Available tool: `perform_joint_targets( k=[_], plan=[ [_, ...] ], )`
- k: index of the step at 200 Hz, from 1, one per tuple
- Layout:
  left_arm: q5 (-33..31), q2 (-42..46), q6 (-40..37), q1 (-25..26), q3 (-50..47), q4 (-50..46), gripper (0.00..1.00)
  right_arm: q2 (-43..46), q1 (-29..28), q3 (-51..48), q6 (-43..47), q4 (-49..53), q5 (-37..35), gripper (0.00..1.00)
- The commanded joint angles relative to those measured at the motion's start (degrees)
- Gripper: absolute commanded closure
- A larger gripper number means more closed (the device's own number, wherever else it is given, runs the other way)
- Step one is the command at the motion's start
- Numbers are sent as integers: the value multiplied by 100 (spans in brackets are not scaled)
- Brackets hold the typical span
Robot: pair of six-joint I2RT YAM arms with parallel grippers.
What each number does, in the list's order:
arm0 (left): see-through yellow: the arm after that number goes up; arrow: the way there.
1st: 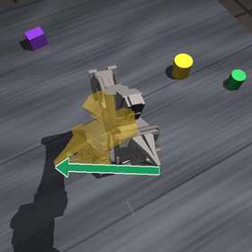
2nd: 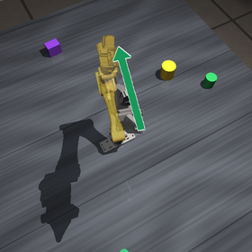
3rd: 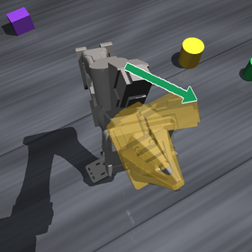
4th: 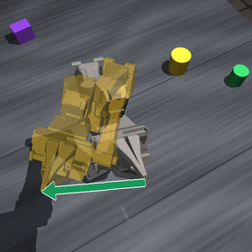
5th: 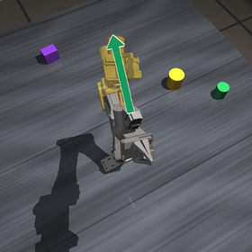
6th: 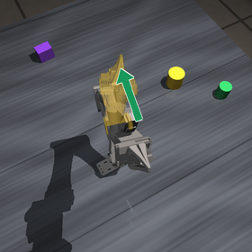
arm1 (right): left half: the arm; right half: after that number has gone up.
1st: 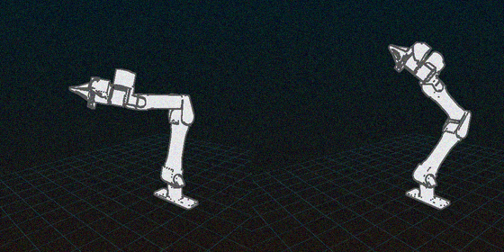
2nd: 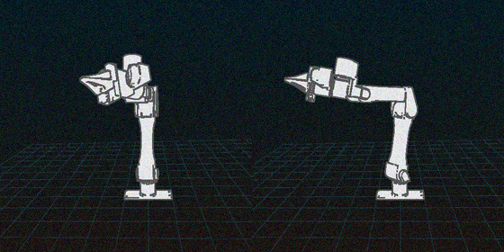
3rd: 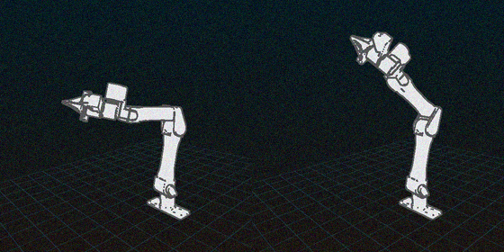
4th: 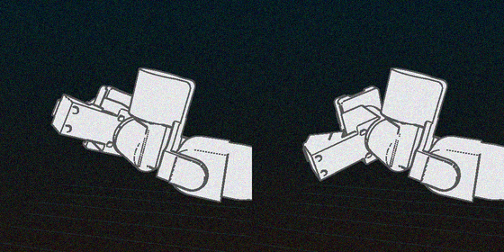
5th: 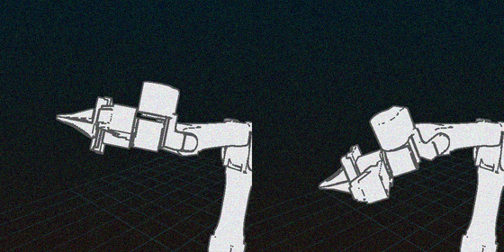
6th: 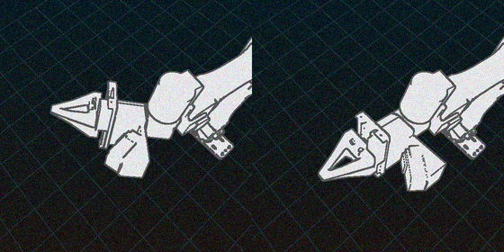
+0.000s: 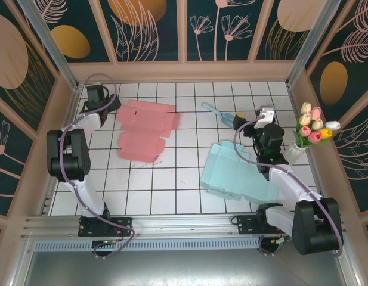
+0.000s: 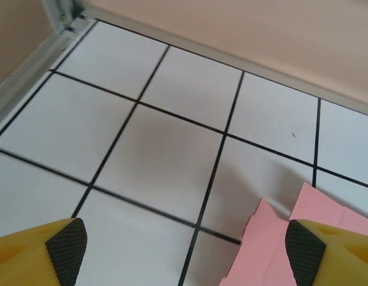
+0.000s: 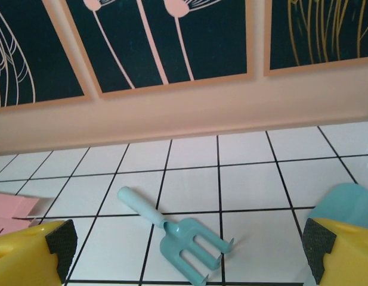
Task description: Fold the paper box
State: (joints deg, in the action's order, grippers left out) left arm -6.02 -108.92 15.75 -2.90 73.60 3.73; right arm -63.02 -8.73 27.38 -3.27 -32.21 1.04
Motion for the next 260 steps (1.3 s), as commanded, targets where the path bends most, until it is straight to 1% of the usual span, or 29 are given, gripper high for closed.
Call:
perform_joint_targets(
  k=[1,24,28,44,93,110,148,176,198,221,230,241,249,260],
  plan=[
    [538,-502,-663,0,839,-1231,12,4,-75,233,116,65,138,1],
    [853,-1141,-1076,0,1597,-2130,15,49,-111,213,124,74,159,1],
    [902,-1228,-1141,0,1674,-2224,18,53,-119,215,122,81,165,1],
    [1059,-1479,-1282,0,1856,-2461,23,80,-123,215,125,98,213,1],
    [1277,-1893,-1162,0,1786,-2279,25,68,-178,220,168,59,576,1],
    [1592,-1992,-1116,0,1790,-2226,27,25,-235,250,229,72,708,1],
    [2184,-1846,-1124,-1,1556,-1892,29,-88,-342,311,354,151,610,1],
    [2810,-1748,-1188,2,1419,-1751,36,-113,-362,356,380,227,617,1],
    [3124,-1672,-1275,0,1328,-1682,49,-104,-370,369,344,292,686,1],
    [3345,-1480,-1270,2,1087,-1453,72,-108,-366,447,344,402,811,1],
    [3419,-1332,-1098,21,863,-1184,85,-109,-382,476,328,446,859,1],
    [3526,-1039,-882,99,441,-669,96,-99,-396,513,299,463,951,1],
    [3517,-731,-756,190,34,-250,100,-95,-426,540,292,461,1025,1],
    [3397,-195,-531,342,-651,462,100,-106,-479,605,244,438,1132,1]
  ],
)
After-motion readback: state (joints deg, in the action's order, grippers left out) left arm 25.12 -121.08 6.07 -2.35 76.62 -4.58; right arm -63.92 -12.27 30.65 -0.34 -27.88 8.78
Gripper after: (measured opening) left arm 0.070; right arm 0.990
